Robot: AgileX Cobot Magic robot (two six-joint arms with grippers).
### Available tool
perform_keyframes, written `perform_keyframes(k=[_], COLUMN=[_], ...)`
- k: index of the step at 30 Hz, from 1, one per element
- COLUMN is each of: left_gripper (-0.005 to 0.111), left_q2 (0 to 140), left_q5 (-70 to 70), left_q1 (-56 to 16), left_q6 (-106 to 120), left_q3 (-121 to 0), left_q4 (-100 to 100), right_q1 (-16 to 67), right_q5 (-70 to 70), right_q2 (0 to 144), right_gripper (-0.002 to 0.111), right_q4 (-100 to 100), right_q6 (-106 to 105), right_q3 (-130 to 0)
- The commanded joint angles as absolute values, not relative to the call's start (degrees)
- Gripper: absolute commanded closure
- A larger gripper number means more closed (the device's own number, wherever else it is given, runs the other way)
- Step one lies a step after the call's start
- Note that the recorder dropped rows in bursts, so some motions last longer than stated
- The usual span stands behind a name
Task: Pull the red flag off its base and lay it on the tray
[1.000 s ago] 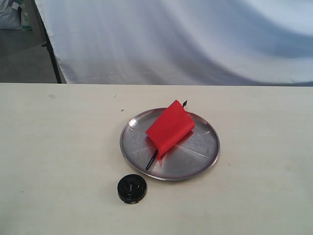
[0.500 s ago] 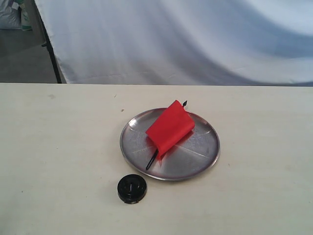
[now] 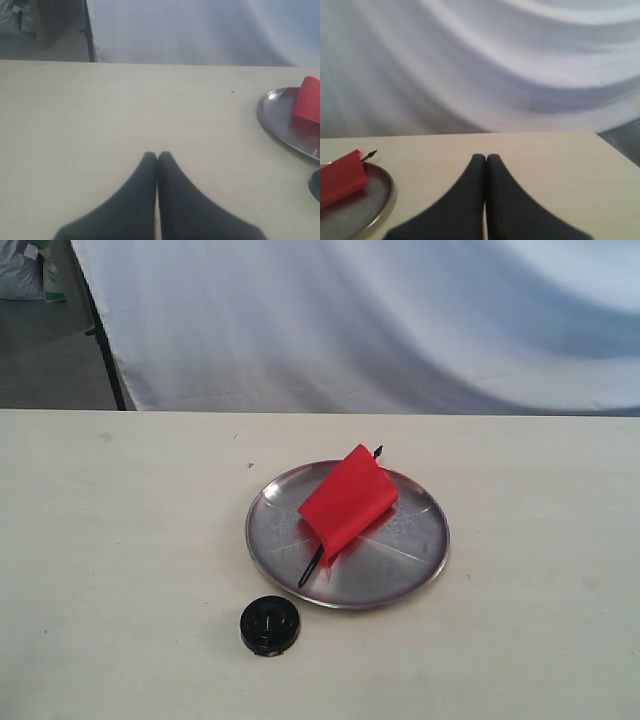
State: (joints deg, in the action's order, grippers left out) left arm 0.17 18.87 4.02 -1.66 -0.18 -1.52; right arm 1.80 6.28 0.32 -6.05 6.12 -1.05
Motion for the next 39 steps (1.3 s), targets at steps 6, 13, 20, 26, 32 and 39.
perform_keyframes(k=[6, 13, 20, 26, 32, 39], left_gripper=[0.107, 0.107, 0.107, 0.107, 0.107, 0.107], left_q2=[0.0, 0.0, 0.0, 0.0, 0.0, 0.0], left_q5=[18.59, 18.59, 18.59, 18.59, 18.59, 18.59], left_q1=[4.07, 4.07, 4.07, 4.07, 4.07, 4.07], left_q6=[-1.71, -1.71, -1.71, -1.71, -1.71, -1.71], left_q3=[0.0, 0.0, 0.0, 0.0, 0.0, 0.0], left_q4=[-1.7, -1.7, -1.7, -1.7, -1.7, -1.7], right_q1=[1.44, 1.44, 1.44, 1.44, 1.44, 1.44], right_q5=[10.81, 12.53, 18.94, 18.99, 18.77, 18.77], right_q2=[0.0, 0.0, 0.0, 0.0, 0.0, 0.0], right_gripper=[0.109, 0.109, 0.109, 0.109, 0.109, 0.109], right_q4=[-3.51, -1.19, -1.33, -1.42, -0.42, 0.42], right_q6=[2.63, -0.91, -0.91, -1.08, -1.08, -1.08], right_q3=[0.0, 0.0, 0.0, 0.0, 0.0, 0.0])
